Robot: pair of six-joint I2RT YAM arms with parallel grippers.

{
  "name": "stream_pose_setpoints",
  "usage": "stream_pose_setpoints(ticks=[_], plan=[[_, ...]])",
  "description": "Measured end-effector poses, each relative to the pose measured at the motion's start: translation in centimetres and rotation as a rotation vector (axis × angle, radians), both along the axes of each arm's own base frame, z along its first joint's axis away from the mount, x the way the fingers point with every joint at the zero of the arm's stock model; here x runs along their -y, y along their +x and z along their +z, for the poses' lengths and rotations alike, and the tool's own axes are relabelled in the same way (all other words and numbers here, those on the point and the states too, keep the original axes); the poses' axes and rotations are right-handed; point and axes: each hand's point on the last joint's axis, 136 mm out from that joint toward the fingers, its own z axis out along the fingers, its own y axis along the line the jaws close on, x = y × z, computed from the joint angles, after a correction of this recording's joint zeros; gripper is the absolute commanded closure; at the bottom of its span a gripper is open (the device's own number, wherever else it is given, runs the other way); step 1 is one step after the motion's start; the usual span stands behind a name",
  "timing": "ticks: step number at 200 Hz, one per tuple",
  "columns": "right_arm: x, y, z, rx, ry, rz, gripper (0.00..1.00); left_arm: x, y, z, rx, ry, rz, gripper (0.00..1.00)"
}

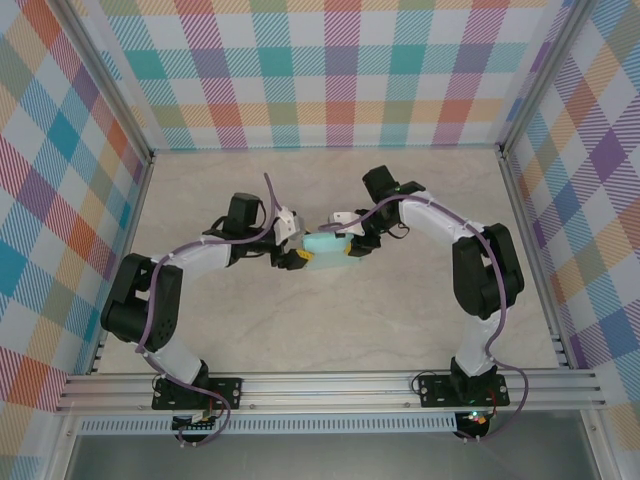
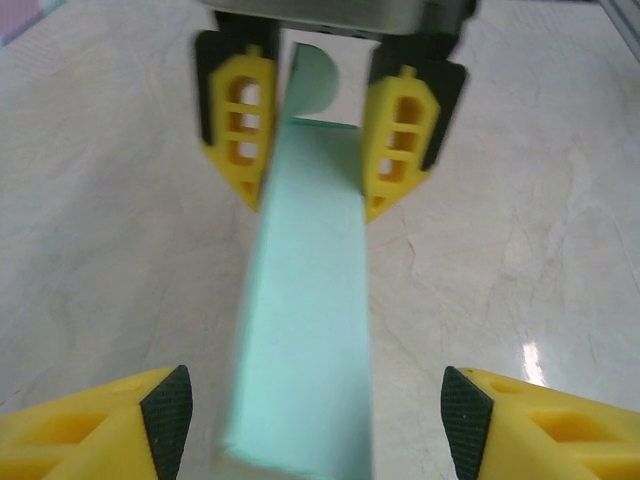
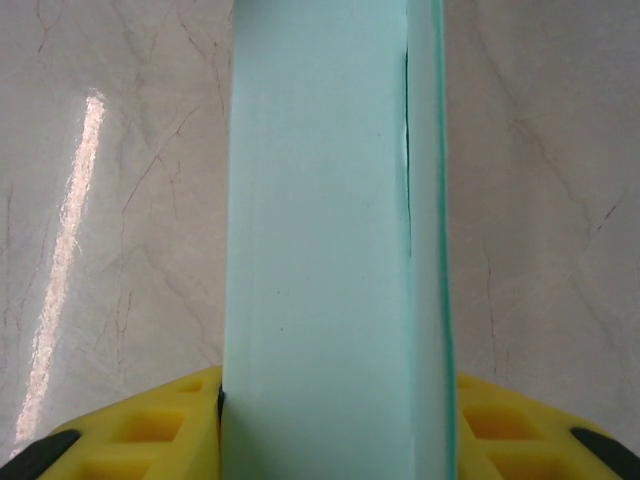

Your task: Fold the paper box

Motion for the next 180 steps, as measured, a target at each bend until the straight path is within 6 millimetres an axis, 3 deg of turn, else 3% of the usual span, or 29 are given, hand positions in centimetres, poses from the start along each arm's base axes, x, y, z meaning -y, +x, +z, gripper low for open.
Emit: stream_pose_setpoints(ticks=[88, 147, 180], plan=[[0.1, -0.6, -0.1, -0.039, -0.007, 0.012, 0.7, 0.6, -0.3, -1.8, 0.18, 0.104, -0.05, 0.42], [0.0, -0.6, -0.1, -0.04, -0.005, 0.009, 0.7, 0.5, 0.2, -2.5, 0.29, 0.156, -0.036, 0.55], [0.0, -0.7, 0.0, -0.037, 0.009, -0.008, 0.58, 0.5, 0.3, -2.5, 0.309, 0.171, -0.035, 0.55]])
